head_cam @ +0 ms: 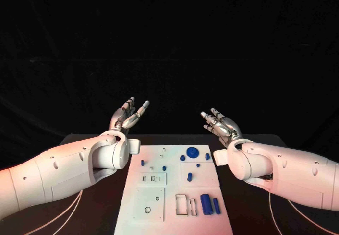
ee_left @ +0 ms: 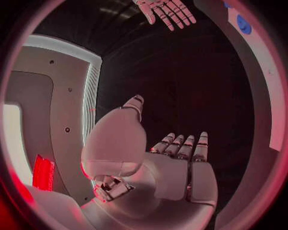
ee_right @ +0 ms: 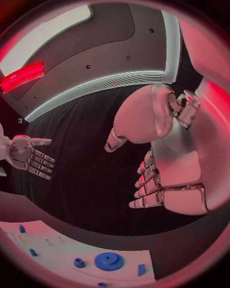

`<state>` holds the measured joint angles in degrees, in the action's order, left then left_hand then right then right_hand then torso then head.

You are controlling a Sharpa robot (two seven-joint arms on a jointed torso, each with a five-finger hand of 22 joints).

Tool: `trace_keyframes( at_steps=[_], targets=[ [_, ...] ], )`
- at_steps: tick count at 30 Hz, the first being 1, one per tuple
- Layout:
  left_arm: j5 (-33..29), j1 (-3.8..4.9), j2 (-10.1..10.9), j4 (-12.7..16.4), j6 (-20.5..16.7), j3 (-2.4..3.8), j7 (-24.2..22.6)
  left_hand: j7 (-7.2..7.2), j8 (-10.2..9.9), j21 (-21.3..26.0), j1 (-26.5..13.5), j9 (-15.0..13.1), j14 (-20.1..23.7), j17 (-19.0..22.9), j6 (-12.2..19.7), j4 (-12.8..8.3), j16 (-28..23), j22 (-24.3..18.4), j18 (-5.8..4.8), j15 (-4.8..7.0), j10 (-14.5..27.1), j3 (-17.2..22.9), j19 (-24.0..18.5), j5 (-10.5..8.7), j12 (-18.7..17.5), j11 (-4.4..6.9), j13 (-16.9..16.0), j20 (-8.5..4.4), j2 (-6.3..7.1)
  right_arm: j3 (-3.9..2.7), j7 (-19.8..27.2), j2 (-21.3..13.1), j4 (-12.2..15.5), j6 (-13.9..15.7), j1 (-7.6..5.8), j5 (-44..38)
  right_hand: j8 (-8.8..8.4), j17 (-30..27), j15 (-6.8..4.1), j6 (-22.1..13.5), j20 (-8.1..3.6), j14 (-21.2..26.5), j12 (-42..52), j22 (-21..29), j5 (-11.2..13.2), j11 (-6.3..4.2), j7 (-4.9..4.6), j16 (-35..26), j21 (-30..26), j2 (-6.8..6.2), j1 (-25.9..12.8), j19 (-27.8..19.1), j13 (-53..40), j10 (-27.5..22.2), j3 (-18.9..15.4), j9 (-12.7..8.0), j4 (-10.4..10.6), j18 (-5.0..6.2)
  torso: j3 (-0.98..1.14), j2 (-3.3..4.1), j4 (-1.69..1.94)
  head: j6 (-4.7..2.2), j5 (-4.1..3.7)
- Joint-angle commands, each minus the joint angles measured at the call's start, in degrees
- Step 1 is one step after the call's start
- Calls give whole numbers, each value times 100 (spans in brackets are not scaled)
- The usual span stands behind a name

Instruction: Assemble the parts on the task board

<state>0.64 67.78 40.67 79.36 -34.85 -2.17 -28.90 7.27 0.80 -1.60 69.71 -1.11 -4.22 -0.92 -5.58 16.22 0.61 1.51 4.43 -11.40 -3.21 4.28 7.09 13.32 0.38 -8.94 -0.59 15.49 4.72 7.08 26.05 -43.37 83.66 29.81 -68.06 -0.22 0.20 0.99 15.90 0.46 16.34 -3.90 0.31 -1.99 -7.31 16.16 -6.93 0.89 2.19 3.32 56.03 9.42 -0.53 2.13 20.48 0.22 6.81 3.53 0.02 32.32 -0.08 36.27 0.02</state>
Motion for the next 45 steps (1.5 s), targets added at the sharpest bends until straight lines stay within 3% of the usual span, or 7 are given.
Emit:
trace_keyframes(
  at_steps=[1, 6, 9, 10, 13, 33, 45],
  targets=[
    [116, 9, -15, -4, 392, 1, -99, 655, 149, -105, 513, -96, -345, -87, -454, 65, 122, 48, 217, -173, -339, 238, 117, 46, 98, -245, -62, 121, -122, 82, -243, 29, -101, -1193, -109, -204, 374, 228, -20, 876, 27, -1035, 309, -187, 290, 12, -1042, 347, 371, -119, 1573, 790, -170, 1045, 672, 261, -1233, 118, 0, 4, 0, 0, 0],
    [116, 9, -15, -4, 392, 1, -99, 836, 525, -497, 832, -334, -1644, -360, -1555, 41, 556, 237, 283, -228, -1467, 510, 887, 20, 325, -466, -187, 134, -201, 177, -309, 49, -188, -1513, -217, -236, 955, 550, -201, 2218, 17, -2730, 698, -404, 397, -111, -1016, 931, 826, -320, 1940, 1748, -306, 2802, 900, 610, -1825, 297, 0, 4, 0, 0, 0],
    [116, 9, -15, -4, 392, 1, -99, 878, 926, -1222, 1030, -571, -3299, -674, -2603, 32, 1120, 547, 370, -127, -2969, 643, 2492, 8, 624, -534, -293, 124, -150, 201, -326, 54, -211, -1595, -245, -245, 1152, 661, -280, 2735, 17, -3442, 866, -431, 365, -162, -1008, 1156, 904, -308, 1956, 1899, -344, 3693, 980, 722, -1917, 355, 0, 4, 0, 0, 0],
    [203, 13, 132, 45, 589, 0, -162, 876, 1030, -1437, 1060, -633, -3793, -756, -2881, 30, 1276, 614, 455, -66, -3375, 677, 3018, 3, 662, -512, -293, 117, -123, 194, -60, -55, -441, -607, -305, -1898, 1179, 673, -290, 2834, 20, -3564, 878, -413, 354, -172, -1001, 1184, 877, -317, 1951, 1830, -338, 3873, 1003, 738, -1942, 364, -22, 134, -59, 31, -4],
    [209, 18, 186, 97, 594, 1, -101, 803, 1422, -1561, 1137, -846, -4245, -827, -3848, 20, 1425, 606, 589, 77, -4480, 757, 3415, -1, 881, -377, -358, 102, -64, 192, -68, -75, -441, -587, -342, -2077, 1286, 680, -353, 3302, 25, -3937, 824, -500, 324, -221, -982, 1237, 1082, -337, 1881, 2241, -313, 4412, 1137, 801, -2003, 441, -5, 173, -60, 32, -18],
    [383, 101, 829, 914, 925, 39, 89, 665, 1506, -1749, 1174, -871, -5067, -1048, -4228, 27, 1618, 529, 618, 320, -5258, 956, 4273, -27, 789, -186, -327, -107, 198, 180, -531, -311, -354, -609, -685, -4448, 1446, 673, -658, 4672, -31, -5036, 550, -714, 191, -463, -811, 1359, 1702, -695, 1541, 3114, -317, 5495, 1261, 890, -1904, 695, 23, 529, 32, 3, -83],
    [511, 110, 1246, 1512, 1364, 87, -41, 550, 1517, -1750, 1327, -877, -5295, -1193, -4376, 8, 1641, 465, 621, 415, -5606, 1077, 4490, -42, 753, -78, -337, -183, 329, 142, -1646, -306, -183, -1070, -791, -7441, 1617, 1335, -1216, 5410, -557, -6559, 519, -1190, -113, -903, -414, 1990, 2662, -1094, 1413, 4142, -342, 6627, 1031, 1052, -1687, 701, 0, 783, 128, -40, -164]
  ],
)
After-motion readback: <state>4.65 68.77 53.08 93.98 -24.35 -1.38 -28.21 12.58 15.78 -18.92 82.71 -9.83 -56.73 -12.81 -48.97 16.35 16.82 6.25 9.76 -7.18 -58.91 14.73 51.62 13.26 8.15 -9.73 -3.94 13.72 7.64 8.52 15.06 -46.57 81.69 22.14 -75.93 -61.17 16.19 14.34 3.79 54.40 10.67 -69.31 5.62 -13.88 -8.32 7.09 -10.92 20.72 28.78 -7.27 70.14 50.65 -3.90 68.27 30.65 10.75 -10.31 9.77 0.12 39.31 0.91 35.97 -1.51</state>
